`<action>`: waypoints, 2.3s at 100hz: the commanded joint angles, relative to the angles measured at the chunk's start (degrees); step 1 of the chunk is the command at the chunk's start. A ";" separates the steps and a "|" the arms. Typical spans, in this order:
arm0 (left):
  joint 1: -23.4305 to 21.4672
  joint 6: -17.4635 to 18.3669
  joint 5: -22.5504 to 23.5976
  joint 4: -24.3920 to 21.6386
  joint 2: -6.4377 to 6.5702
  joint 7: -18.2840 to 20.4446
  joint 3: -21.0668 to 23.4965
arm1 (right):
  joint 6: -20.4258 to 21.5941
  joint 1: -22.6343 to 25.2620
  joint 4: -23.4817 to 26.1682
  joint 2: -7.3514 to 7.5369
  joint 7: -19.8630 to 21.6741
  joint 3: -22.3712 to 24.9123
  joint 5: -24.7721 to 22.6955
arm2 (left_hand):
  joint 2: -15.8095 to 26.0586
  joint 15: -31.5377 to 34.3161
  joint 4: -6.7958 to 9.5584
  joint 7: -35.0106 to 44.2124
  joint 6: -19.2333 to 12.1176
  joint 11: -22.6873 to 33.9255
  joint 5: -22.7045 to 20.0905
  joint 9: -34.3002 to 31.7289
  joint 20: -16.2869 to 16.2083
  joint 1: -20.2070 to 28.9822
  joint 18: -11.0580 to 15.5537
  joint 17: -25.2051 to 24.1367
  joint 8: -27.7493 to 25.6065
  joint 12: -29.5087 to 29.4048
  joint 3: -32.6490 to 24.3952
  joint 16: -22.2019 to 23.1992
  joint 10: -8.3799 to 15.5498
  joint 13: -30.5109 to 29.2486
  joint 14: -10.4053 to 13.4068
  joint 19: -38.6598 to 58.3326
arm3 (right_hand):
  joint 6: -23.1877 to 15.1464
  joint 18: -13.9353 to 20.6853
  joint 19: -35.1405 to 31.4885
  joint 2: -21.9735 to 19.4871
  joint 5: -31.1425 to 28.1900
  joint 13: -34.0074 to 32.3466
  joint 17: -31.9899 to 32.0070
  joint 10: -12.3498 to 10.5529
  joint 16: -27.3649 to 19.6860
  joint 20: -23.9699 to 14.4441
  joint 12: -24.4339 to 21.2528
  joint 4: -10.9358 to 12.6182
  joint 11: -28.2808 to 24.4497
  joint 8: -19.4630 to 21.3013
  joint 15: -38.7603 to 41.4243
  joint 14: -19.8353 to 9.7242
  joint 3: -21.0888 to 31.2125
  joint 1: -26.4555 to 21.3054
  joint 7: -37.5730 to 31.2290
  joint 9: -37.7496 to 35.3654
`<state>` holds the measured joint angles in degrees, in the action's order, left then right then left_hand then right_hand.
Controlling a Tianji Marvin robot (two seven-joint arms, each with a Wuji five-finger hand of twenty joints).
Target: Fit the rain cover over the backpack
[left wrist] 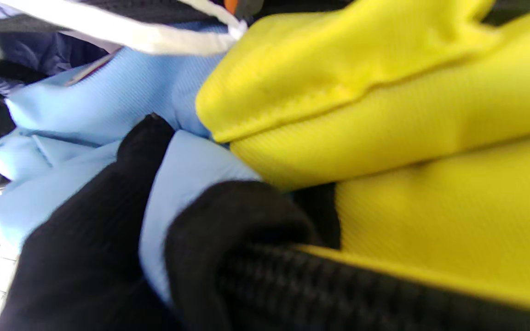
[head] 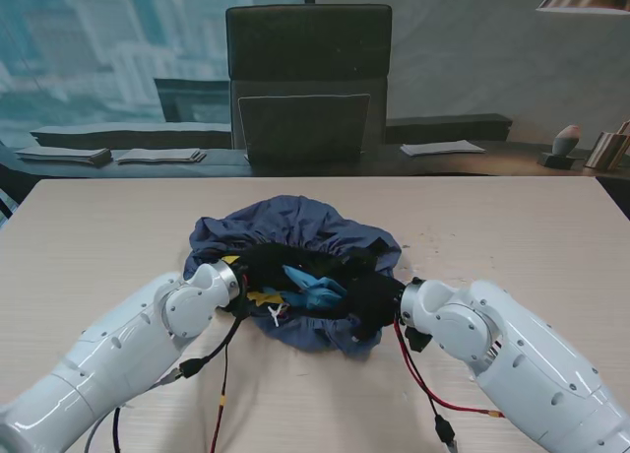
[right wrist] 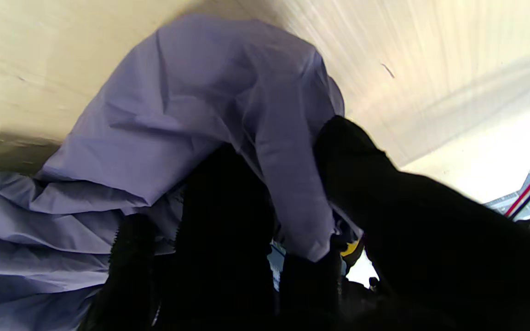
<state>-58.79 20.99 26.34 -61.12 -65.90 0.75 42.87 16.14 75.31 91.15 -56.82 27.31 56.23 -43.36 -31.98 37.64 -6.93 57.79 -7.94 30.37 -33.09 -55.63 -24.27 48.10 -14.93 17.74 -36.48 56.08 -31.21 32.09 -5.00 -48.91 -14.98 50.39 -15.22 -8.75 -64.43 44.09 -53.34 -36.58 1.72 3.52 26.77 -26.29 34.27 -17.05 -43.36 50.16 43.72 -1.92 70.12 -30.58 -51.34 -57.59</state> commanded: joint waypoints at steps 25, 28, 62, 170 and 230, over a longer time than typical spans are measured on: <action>-0.74 -0.04 1.62 1.20 0.40 1.27 -0.54 | -6.77 -0.67 0.08 0.81 8.22 -1.11 10.50 | 2.95 0.26 1.92 2.97 -4.28 -0.28 -4.71 -2.11 -1.85 3.99 1.03 -3.33 0.37 -1.08 -7.06 -0.72 1.76 -1.22 1.64 3.11 | -6.70 0.33 0.47 -0.90 -1.78 -10.70 0.91 3.82 3.30 0.71 0.05 -0.39 -10.97 0.60 6.61 -2.32 0.23 -1.61 -3.91 -13.57; -0.59 0.02 1.70 1.49 0.37 1.22 -0.83 | -7.24 -1.18 0.32 1.12 9.93 -1.42 10.63 | 2.91 0.30 1.97 2.92 -4.41 -0.34 -4.85 -2.19 -1.92 3.95 0.89 -3.58 0.45 -1.18 -7.07 -0.70 1.85 -1.28 1.75 3.17 | -6.69 0.40 0.46 -1.01 -1.76 -11.38 1.05 4.41 4.64 0.72 1.70 -0.43 -13.10 0.13 9.08 -2.39 0.12 -1.47 -4.08 -13.71; 1.46 0.69 2.82 5.42 -0.46 -0.91 -4.71 | 3.13 2.52 6.64 1.24 6.93 6.12 -0.09 | 1.19 0.18 2.71 1.80 -6.03 -1.69 -7.43 -4.57 -2.15 1.78 -0.55 -6.20 3.40 -3.34 -8.47 -0.82 2.96 -2.38 2.79 2.53 | -6.92 -0.64 -0.81 -0.71 -1.61 -12.88 -0.35 4.95 8.68 0.71 6.32 -0.63 -19.64 -0.16 15.14 -1.86 0.86 -0.52 -4.23 -13.39; -1.05 -0.26 1.97 3.16 -0.83 -2.83 -1.86 | 6.07 -3.19 -5.63 -5.26 -54.92 -6.15 -21.97 | 0.59 0.29 1.95 0.88 -7.56 -4.18 -9.54 -5.98 -2.53 0.47 -1.31 -8.27 9.29 -6.37 -7.21 -0.74 4.64 -1.28 4.01 2.28 | -11.75 -2.57 -8.00 0.76 -2.04 -14.85 -7.12 -0.39 3.32 0.90 3.45 -2.27 -12.92 -0.85 9.95 -2.53 5.82 3.73 -4.35 -15.68; -19.16 -9.08 10.93 -30.29 7.13 20.65 21.53 | 5.04 -2.32 -11.86 -4.51 -56.45 -3.25 -22.39 | 1.69 -13.45 3.08 -22.72 9.08 -8.20 19.08 42.14 2.25 -16.15 3.41 -19.86 15.08 -30.58 13.71 -4.24 -0.76 36.22 2.14 -6.69 | -11.92 -3.20 -6.94 0.41 -1.85 -13.14 -6.62 -1.73 1.29 1.48 -3.29 -2.08 -4.92 -1.49 6.02 -1.31 5.16 3.72 -4.64 -12.98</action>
<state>-76.62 11.26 36.56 -89.92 -59.65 22.49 62.78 20.96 72.30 79.76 -61.84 -29.79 52.33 -65.70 -29.54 25.82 -4.24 36.05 0.74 23.22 -15.61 -16.51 -22.89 33.72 -13.02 -0.96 -22.63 26.81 -21.06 28.83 -5.11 -14.48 -12.39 45.34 -22.80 -11.00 -71.60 46.47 -54.62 -49.16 -5.50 1.92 28.58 -25.64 31.59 -19.46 -48.63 47.77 50.25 -1.60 72.86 -26.39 -51.33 -71.88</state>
